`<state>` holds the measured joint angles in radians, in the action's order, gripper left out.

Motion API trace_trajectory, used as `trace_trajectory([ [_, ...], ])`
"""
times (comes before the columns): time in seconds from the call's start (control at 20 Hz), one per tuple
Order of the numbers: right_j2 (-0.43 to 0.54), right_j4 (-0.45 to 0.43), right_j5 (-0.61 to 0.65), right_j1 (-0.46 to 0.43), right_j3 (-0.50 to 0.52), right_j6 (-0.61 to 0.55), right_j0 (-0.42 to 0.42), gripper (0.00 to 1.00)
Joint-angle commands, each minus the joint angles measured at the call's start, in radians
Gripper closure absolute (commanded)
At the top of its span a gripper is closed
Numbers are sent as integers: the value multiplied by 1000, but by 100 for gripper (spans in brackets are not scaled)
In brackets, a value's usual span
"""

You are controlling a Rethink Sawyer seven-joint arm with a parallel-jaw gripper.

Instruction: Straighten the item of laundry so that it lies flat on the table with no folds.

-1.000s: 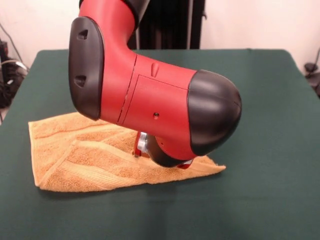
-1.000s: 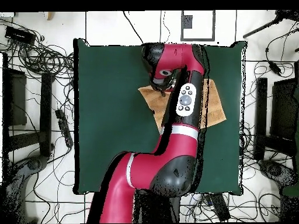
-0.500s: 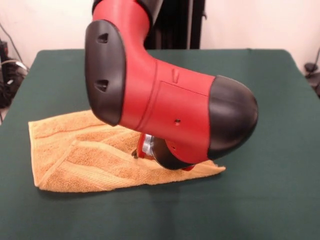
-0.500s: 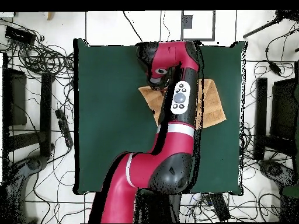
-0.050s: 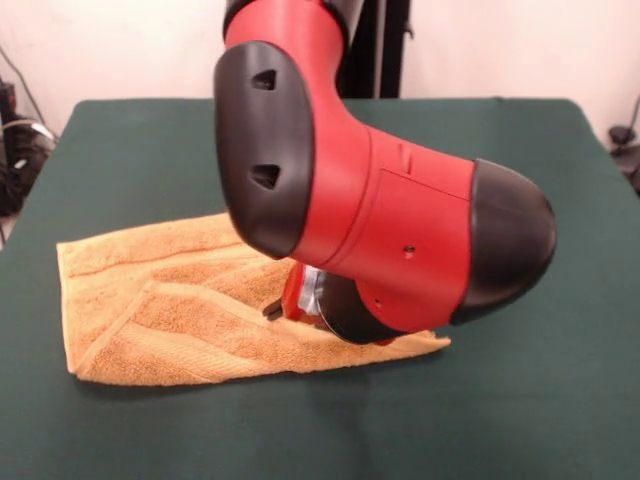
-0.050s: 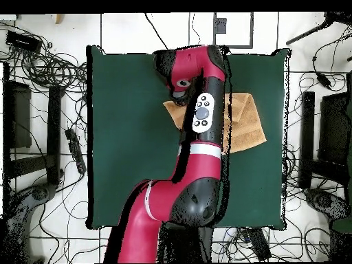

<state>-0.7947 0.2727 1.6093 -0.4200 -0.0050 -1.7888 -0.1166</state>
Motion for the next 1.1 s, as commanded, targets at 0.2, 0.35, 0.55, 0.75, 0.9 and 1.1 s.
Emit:
trace_trajectory([
  [0.2, -63, -71, -219, -96, 32, -218, 10, 0],
  [0.35, -71, -78, -221, -90, 34, -202, 12, 0],
  [0.55, -101, -71, -219, -98, 8, -154, 1, 0],
  [0.75, -141, -81, -235, -100, -17, -116, -6, 0],
  [0.9, -166, -108, -280, -101, -31, -141, -11, 0],
  [1.1, -188, -128, -320, -103, -45, -144, -14, 0],
])
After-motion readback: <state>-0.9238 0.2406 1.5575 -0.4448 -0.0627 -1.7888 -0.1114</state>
